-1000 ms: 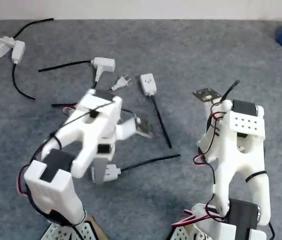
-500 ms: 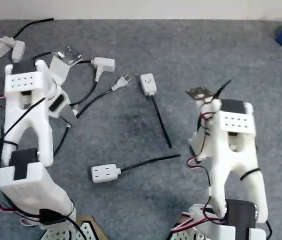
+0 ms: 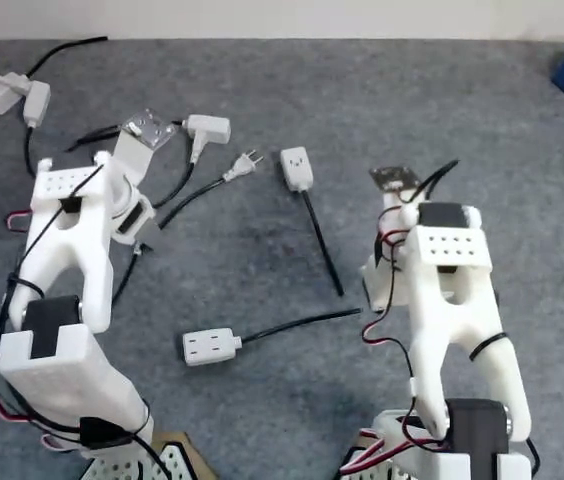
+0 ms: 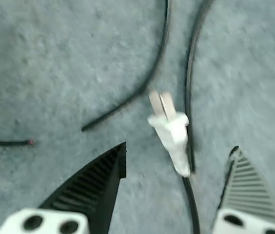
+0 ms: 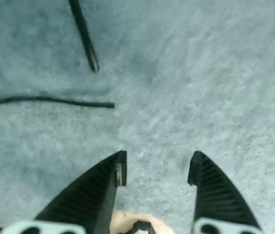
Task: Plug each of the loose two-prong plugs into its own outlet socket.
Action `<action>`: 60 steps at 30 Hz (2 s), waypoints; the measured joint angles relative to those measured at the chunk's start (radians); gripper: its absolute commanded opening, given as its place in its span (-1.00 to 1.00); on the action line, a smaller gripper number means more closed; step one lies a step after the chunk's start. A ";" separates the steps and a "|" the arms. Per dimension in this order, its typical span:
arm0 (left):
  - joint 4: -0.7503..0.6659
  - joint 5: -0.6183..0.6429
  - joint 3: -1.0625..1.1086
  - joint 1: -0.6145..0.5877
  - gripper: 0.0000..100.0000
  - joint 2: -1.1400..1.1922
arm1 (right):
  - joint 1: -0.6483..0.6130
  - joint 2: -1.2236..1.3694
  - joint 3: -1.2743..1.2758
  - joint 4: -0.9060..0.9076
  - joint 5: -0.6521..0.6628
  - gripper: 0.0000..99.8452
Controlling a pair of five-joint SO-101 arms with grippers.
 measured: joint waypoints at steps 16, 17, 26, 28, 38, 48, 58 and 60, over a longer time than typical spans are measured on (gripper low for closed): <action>-0.164 0.084 -0.135 0.008 -0.61 0.270 | -0.092 -0.091 0.064 0.005 0.002 -0.57; -0.163 0.084 -0.144 0.008 -0.62 0.284 | -0.092 -0.117 0.064 0.018 0.002 -0.57; -0.163 0.086 -0.267 0.011 -0.79 0.396 | -0.098 -0.287 0.104 0.091 0.002 -0.57; -0.163 0.086 -0.293 0.006 -0.81 0.417 | -0.100 -0.290 0.130 0.089 0.002 -0.57; -0.002 0.086 -0.485 -0.084 -0.32 0.440 | -0.100 -0.292 0.141 0.089 0.002 -0.57; 0.466 0.089 -0.724 -0.209 -0.34 0.465 | -0.100 -0.292 0.141 0.089 0.002 -0.57; 0.595 0.087 -0.726 -0.206 -0.47 0.465 | -0.100 -0.292 0.141 0.089 0.002 -0.57; 0.598 0.057 -0.726 -0.213 -0.54 0.465 | -0.100 -0.292 0.141 0.089 0.002 -0.57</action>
